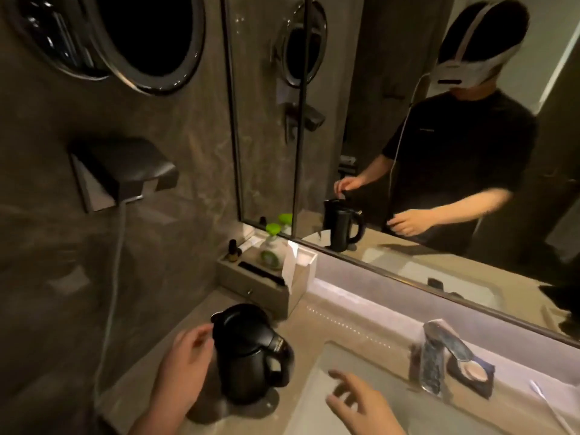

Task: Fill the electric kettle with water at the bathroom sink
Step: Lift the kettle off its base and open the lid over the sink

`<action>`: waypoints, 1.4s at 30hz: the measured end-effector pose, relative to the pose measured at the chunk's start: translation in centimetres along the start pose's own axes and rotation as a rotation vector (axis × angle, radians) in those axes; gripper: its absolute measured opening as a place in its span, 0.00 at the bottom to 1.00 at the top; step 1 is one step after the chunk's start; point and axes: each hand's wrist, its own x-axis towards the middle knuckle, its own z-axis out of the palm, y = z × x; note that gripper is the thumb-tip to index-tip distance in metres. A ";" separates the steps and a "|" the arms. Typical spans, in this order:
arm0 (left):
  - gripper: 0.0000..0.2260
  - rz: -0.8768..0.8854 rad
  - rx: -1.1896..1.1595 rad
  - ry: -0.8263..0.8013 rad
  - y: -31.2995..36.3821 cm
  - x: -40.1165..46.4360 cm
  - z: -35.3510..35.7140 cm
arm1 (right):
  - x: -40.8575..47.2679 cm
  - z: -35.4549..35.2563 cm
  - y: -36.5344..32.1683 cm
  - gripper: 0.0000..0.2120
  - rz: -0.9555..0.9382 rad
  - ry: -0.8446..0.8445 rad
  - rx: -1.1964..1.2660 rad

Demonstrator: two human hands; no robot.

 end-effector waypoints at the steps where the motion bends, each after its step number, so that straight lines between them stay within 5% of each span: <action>1: 0.11 0.055 0.044 0.004 1.0 0.6 0.3 | 1.4 1.2 -2.5 0.21 0.015 -0.006 0.015; 4: 0.13 0.107 0.187 -0.085 0.9 1.8 1.0 | 4.6 4.6 -6.0 0.28 -0.052 -0.096 0.089; 10: 0.13 0.093 0.258 -0.125 0.9 1.6 1.7 | 7.7 7.5 -6.5 0.13 -0.019 -0.158 0.276; 17: 0.18 0.062 0.293 -0.165 1.7 2.6 1.3 | 7.1 8.4 -7.8 0.12 -0.094 -0.003 0.435; 26: 0.16 0.164 0.031 -0.289 7.8 4.0 3.1 | 5.1 2.4 -7.9 0.12 -0.158 0.183 0.427; 35: 0.13 0.533 -0.073 -0.503 15.9 -0.9 9.6 | -1.7 -2.6 -0.4 0.13 0.024 0.316 0.312; 42: 0.15 0.399 -0.303 -0.721 18.3 -4.7 17.0 | -9.1 -5.0 7.3 0.12 0.297 0.535 0.486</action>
